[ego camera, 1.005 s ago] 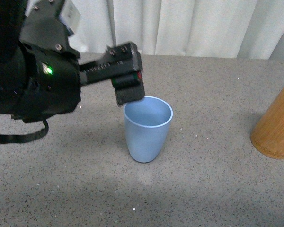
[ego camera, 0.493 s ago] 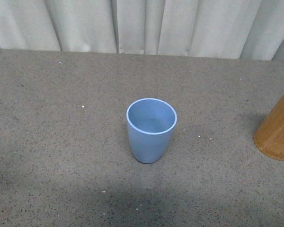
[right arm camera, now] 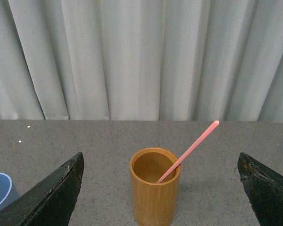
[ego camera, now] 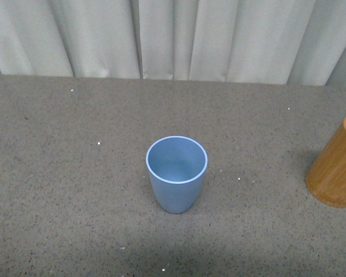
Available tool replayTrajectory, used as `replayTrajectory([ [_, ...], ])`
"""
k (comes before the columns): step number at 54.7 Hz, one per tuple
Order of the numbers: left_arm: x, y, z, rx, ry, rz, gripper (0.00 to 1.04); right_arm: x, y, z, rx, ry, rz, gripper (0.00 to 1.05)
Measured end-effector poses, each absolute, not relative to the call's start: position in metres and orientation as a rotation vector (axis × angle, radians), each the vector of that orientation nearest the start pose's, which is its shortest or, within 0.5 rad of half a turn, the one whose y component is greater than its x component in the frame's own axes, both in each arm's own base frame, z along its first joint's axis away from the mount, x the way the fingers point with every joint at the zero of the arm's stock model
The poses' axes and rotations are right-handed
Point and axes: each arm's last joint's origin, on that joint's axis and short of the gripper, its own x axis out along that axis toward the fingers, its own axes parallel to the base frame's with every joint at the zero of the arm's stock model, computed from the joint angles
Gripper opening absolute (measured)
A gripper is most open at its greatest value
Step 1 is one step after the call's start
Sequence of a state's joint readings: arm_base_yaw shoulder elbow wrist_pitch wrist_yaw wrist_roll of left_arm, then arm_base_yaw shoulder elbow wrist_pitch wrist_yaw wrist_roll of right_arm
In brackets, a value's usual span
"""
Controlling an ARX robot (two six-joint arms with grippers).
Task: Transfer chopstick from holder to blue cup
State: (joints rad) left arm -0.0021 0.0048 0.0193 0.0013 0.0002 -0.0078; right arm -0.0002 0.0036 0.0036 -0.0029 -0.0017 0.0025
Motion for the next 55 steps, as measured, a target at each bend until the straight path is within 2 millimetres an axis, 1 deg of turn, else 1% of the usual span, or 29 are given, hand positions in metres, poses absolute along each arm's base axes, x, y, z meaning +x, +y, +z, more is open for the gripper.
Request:
replayTrajectory([
  [2,0.097,0.000,0.170,-0.008,-0.016,-0.003,0.04,0.098,0.000,0.164,0.002,0.003,0.001,0.95],
  [3,0.097,0.000,0.169,-0.036,-0.002,-0.016,0.05,0.098,0.000,0.164,0.003,0.003,0.001,0.95],
  [4,0.097,-0.001,0.169,-0.079,0.038,-0.043,0.08,0.098,0.000,0.164,0.003,0.003,0.000,0.95],
  [6,0.098,-0.002,0.166,-0.250,0.195,-0.101,0.17,0.098,0.000,0.164,0.039,0.068,-0.085,0.95],
  [7,0.098,-0.002,0.162,-0.348,0.272,-0.101,0.22,0.100,-0.001,0.165,0.055,0.104,-0.147,0.95],
  [8,0.098,-0.002,0.159,-0.442,0.310,-0.088,0.26,0.103,-0.002,0.166,0.063,0.117,-0.182,0.95],
  [9,0.099,-0.002,0.157,-0.517,0.334,-0.070,0.29,0.105,-0.003,0.168,0.068,0.124,-0.212,0.95],
  [10,0.099,-0.002,0.157,-0.549,0.341,-0.064,0.31,0.107,-0.004,0.169,0.070,0.126,-0.225,0.95],
  [14,0.099,-0.002,0.156,-0.732,0.359,-0.036,0.44,0.121,-0.012,0.176,0.080,0.128,-0.290,0.95],
  [19,0.099,-0.002,0.157,-0.842,0.359,-0.017,0.60,0.146,-0.026,0.187,0.115,0.150,-0.355,0.95],
  [23,0.099,-0.002,0.157,-0.884,0.361,-0.010,0.72,0.169,-0.039,0.189,0.160,0.224,-0.394,0.95],
  [27,0.099,-0.002,0.157,-0.903,0.362,-0.006,0.83,0.189,-0.046,0.183,0.202,0.321,-0.410,0.95],
  [30,0.099,-0.002,0.157,-0.918,0.362,-0.003,0.97,0.210,-0.051,0.169,0.235,0.435,-0.426,0.95],
  [31,0.099,-0.002,0.157,-0.918,0.362,-0.003,1.00,0.214,-0.052,0.167,0.242,0.453,-0.431,0.95],
  [34,0.099,-0.002,0.157,-0.923,0.362,-0.002,0.97,0.229,-0.055,0.162,0.257,0.490,-0.448,0.95],
  [42,0.099,-0.002,0.157,-0.925,0.362,-0.002,0.98,0.253,-0.056,0.165,0.255,0.497,-0.468,0.95],
  [43,0.099,-0.002,0.158,-0.898,0.341,0.001,0.97,0.256,-0.055,0.165,0.255,0.497,-0.465,0.95],
  [45,0.100,-0.001,0.158,-0.798,0.225,0.008,0.91,0.262,-0.053,0.167,0.253,0.494,-0.459,0.95],
  [46,0.099,0.000,0.158,-0.681,0.137,0.009,0.85,0.265,-0.052,0.168,0.251,0.492,-0.453,0.95],
  [48,0.098,0.000,0.164,-0.556,0.048,0.003,0.78,0.270,-0.050,0.169,0.249,0.490,-0.446,0.95],
  [49,0.098,0.000,0.167,-0.516,0.020,0.003,0.76,0.271,-0.049,0.169,0.248,0.490,-0.446,0.95],
  [51,0.096,0.000,0.171,-0.366,-0.019,-0.003,0.69,0.274,-0.048,0.169,0.247,0.493,-0.443,0.95],
  [55,0.096,0.000,0.170,-0.223,-0.017,0.001,0.58,0.277,-0.044,0.170,0.247,0.497,-0.436,0.95],
])
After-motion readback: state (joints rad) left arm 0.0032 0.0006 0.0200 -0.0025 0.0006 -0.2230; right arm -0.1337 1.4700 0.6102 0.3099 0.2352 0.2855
